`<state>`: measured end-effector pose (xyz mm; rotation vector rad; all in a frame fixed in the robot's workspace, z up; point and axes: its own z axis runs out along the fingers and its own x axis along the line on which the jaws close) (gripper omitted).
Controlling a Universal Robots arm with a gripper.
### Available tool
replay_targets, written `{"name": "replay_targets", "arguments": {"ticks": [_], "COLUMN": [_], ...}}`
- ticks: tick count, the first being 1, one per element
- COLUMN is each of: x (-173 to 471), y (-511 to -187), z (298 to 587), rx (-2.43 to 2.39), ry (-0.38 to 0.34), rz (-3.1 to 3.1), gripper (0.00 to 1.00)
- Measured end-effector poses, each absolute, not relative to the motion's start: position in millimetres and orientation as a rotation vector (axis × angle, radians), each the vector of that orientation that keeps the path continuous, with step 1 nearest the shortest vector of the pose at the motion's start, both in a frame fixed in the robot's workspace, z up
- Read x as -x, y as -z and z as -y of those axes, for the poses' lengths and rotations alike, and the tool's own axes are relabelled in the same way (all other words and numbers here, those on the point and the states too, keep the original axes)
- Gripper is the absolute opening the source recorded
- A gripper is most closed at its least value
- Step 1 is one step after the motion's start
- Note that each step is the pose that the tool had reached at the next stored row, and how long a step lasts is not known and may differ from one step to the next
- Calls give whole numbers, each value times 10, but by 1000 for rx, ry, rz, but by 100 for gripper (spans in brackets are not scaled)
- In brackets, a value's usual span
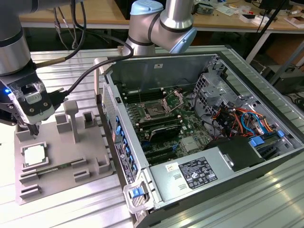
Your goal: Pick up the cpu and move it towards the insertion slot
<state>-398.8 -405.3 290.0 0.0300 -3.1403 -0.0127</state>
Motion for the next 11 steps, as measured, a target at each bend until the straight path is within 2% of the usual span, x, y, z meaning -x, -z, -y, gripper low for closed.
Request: {"name": "replay_targets", "arguments": {"ticks": [11], "x": [3988], "y": [-2879], "z": [4053], "rx": [-30], "ry": [13], "rz": [3140], "gripper": [11]}}
